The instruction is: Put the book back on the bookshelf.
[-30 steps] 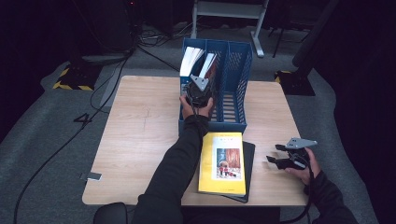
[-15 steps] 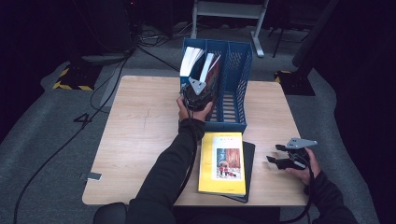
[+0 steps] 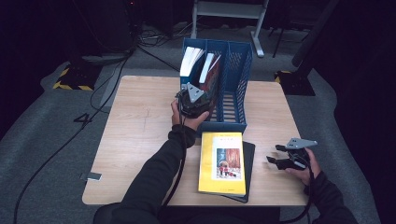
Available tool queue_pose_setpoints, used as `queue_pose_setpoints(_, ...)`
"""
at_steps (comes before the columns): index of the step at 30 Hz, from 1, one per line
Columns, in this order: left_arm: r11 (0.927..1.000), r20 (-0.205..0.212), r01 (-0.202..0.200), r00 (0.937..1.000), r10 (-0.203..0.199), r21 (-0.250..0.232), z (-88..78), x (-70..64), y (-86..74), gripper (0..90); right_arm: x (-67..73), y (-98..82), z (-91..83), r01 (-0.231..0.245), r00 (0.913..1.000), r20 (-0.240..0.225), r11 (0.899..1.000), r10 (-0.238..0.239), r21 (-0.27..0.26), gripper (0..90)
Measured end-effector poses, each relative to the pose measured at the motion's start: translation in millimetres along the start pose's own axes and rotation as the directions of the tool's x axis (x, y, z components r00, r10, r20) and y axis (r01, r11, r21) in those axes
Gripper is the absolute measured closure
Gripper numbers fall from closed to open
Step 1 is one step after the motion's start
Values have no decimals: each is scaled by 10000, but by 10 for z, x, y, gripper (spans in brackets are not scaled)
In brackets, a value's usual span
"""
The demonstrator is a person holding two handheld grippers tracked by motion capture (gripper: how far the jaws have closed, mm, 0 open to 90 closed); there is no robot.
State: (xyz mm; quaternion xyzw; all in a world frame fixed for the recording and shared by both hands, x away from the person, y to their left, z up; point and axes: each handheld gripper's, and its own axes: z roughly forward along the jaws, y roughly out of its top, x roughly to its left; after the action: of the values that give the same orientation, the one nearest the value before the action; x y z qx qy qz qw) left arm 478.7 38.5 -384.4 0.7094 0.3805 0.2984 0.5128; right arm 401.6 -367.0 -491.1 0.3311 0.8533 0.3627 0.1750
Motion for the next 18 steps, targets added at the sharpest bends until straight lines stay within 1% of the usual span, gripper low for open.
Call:
queue_pose_setpoints(2,10000,78,-59,10000,58,56,-26,-1,-28,436,3,-1,0,-11,10000,-22,10000,11,37,303)
queue_pose_setpoints(3,9999,262,-71,9996,67,148,-31,-2,-52,443,4,-2,3,-10,10000,-23,10000,10,20,303)
queue_pose_setpoints(5,9982,340,-199,9993,179,573,-20,-22,-120,480,9,-5,10,19,10000,-31,10000,-19,68,303)
queue_pose_setpoints(7,9973,419,-179,9990,150,710,-8,-33,-169,495,16,-5,16,44,10000,-52,9999,-44,117,304)
queue_pose_setpoints(9,9956,271,-171,9995,147,920,16,-53,-233,531,21,-5,22,64,10000,-70,9999,-63,129,303)
queue_pose_setpoints(12,9912,-53,-267,9996,276,1299,71,-73,-305,650,23,-4,24,74,9999,-75,9998,-73,172,303)
queue_pose_setpoints(13,9891,-16,-227,9997,232,1454,99,-72,-325,665,23,-4,22,80,9999,-69,9998,-79,181,303)
queue_pose_setpoints(16,9870,-171,142,9998,-117,1599,169,-83,-371,654,20,-6,22,74,10000,-68,9999,-73,147,303)
queue_pose_setpoints(18,9865,-305,154,9995,-106,1633,206,-99,-383,658,19,-7,22,77,10000,-63,9999,-76,143,303)
